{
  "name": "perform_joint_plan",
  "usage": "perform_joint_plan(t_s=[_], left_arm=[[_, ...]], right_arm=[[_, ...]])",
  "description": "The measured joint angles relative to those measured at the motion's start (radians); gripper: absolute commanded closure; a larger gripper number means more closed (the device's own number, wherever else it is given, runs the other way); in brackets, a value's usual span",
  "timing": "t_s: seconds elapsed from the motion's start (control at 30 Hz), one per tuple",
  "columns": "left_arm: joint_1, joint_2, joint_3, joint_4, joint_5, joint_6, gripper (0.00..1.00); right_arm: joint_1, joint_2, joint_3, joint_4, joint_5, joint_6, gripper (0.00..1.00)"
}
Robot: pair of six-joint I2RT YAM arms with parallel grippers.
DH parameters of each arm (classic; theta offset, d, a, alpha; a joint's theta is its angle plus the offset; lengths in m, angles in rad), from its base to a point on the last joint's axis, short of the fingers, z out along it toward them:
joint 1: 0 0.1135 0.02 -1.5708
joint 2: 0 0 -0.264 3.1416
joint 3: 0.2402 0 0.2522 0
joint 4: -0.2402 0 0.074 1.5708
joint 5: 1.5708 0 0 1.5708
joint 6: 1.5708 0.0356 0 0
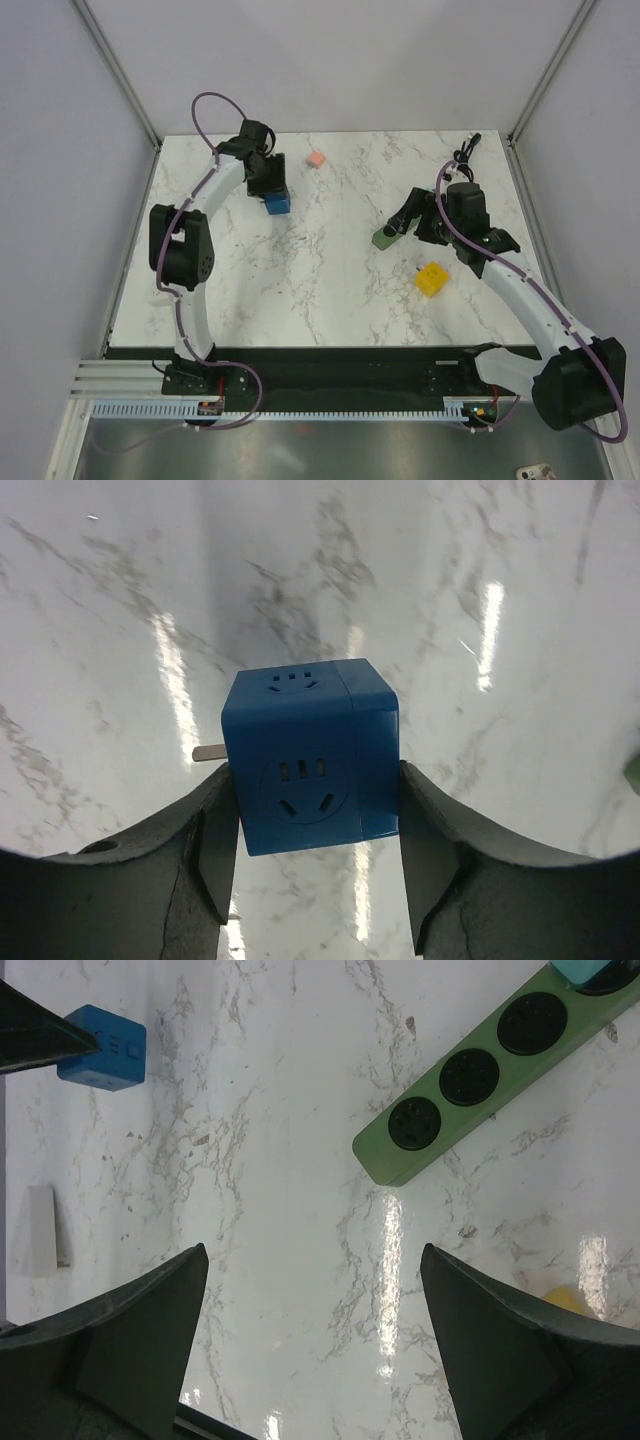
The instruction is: Insert the plug
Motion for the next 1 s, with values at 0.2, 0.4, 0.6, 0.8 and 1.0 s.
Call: perform_joint_plan(t_s=[0.2, 0.4, 0.6, 0.8, 1.0], left_arm=[[-0.09, -0.201, -0.158, 0.05, 0.138, -0.029, 0.98], [-0.137, -0.327, -0.327, 0.147, 0.246, -0.103, 0.98], [-0.199, -0.358, -0.442, 0.172, 0.234, -0.122, 0.98], [-0.241, -0.411, -0.478, 0.173, 0.232, -0.16, 0.98], [-0.252, -0.461, -0.476, 0.129, 0.097, -0.222, 0.98]], right_arm=[[0.0, -0.068, -0.035, -0.007, -0.03, 0.035, 0.04], [0.0, -0.078, -0.045, -0.008, -0.065, 0.075, 0.05], [0.0, -0.095, -0.064, -0.007, -0.089, 0.106, 0.04], [0.003, -0.11, -0.103, 0.014, -0.146, 0.114, 0.04], [0.019, -0.113, -0.103, 0.066, -0.148, 0.111, 0.05]])
